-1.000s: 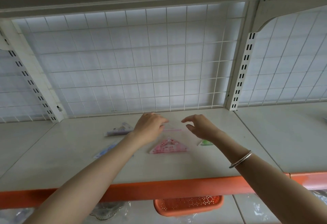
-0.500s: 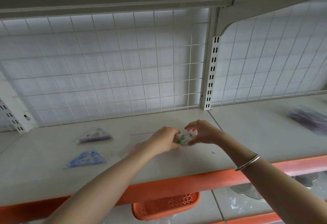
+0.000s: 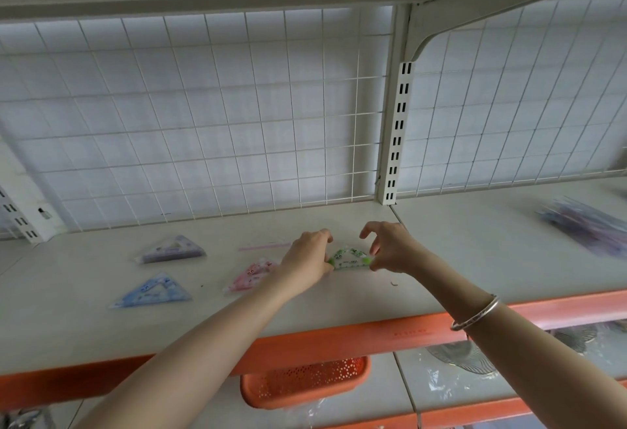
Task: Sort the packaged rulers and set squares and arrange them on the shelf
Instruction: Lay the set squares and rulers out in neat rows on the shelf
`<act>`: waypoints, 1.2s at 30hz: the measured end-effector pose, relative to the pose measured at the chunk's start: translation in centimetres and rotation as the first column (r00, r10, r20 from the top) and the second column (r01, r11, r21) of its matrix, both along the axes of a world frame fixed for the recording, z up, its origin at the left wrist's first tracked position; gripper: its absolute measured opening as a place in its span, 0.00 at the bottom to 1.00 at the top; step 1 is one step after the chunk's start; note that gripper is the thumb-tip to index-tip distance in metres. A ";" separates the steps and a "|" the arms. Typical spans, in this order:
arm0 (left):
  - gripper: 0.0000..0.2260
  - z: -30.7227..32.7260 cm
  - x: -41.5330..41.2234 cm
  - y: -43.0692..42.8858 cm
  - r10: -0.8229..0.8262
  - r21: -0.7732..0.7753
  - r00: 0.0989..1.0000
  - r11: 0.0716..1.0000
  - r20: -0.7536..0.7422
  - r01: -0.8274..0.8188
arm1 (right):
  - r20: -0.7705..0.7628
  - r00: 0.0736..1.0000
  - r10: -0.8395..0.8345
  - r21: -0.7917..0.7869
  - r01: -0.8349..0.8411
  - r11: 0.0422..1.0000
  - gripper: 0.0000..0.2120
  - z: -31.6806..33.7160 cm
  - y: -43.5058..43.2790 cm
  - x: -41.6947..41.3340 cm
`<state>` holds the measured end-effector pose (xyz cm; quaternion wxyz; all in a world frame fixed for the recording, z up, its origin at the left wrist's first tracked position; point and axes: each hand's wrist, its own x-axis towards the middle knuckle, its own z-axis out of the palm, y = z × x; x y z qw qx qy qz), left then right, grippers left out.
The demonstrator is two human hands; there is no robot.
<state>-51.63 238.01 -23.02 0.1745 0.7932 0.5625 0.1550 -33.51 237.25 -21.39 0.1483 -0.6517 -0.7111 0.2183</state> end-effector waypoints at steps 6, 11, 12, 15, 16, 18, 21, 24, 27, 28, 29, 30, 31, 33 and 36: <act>0.20 0.1 0.4 -0.2 0.041 -0.010 0.999 0.999 -0.017 -0.041 | -0.031 0.998 -0.060 0.028 0.060 0.998 0.23 -0.2 -0.5 -0.5; 0.19 -0.3 0.5 -0.7 0.068 0.009 0.997 0.998 -0.035 -0.068 | -0.041 0.996 -0.077 0.030 0.078 0.996 0.21 -0.2 -1.0 -0.6; 0.19 -0.3 0.5 -0.9 0.072 0.014 0.997 0.997 -0.038 -0.072 | -0.046 0.996 -0.077 0.029 0.078 0.997 0.21 -0.2 -1.1 -0.6; 0.19 -0.5 0.5 -1.4 0.091 0.024 0.995 0.996 -0.047 -0.090 | -0.059 0.996 -0.069 0.024 0.071 0.997 0.20 -0.1 -1.5 -0.6; 0.19 -0.5 0.5 -1.5 0.098 0.029 0.994 0.995 -0.051 -0.097 | -0.062 0.996 -0.065 0.023 0.066 0.998 0.20 -0.1 -1.6 -0.6; 0.18 -0.6 0.5 -1.8 0.107 0.041 0.993 0.994 -0.051 -0.105 | -0.067 0.996 -0.058 0.024 0.059 0.998 0.20 -0.1 -1.7 -0.6; 0.18 -0.5 0.6 -2.2 0.118 0.036 0.993 0.993 -0.030 -0.117 | -0.076 0.996 -0.048 0.024 0.050 0.998 0.20 -0.1 -1.7 -0.4; 0.19 -0.4 0.6 -2.3 0.124 0.026 0.992 0.992 -0.013 -0.124 | -0.076 0.996 -0.039 0.019 0.040 0.999 0.19 0.1 -1.6 -0.3; 0.18 -0.3 0.7 -2.3 0.133 0.020 0.991 0.991 -0.009 -0.132 | -0.085 0.996 -0.034 0.016 0.036 0.999 0.18 0.1 -1.5 -0.2; 0.18 -0.3 0.7 -2.3 0.137 0.017 0.990 0.990 -0.009 -0.137 | -0.087 0.996 -0.032 0.016 0.033 0.999 0.18 0.1 -1.5 -0.1; 0.18 -0.4 0.7 -2.3 0.141 0.016 0.990 0.990 -0.008 -0.141 | -0.089 0.996 -0.030 0.017 0.031 0.999 0.18 0.1 -1.5 -0.1; 0.18 -0.3 0.7 -2.3 0.142 0.015 0.990 0.990 -0.010 -0.142 | -0.089 0.996 -0.028 0.019 0.030 0.999 0.18 0.0 -1.4 -0.1; 0.19 -0.3 0.8 -2.3 0.140 0.016 0.990 0.990 -0.013 -0.140 | -0.090 0.996 -0.028 0.021 0.030 0.999 0.18 0.0 -1.4 0.0; 0.19 -0.3 0.8 -2.3 0.138 0.015 0.990 0.990 -0.019 -0.138 | -0.089 0.996 -0.025 0.028 0.027 0.999 0.18 -0.1 -1.4 0.0; 0.21 -0.1 0.9 -2.3 0.132 0.009 0.991 0.991 -0.029 -0.131 | -0.066 0.998 -0.006 0.038 0.009 0.999 0.18 -0.2 -1.3 0.0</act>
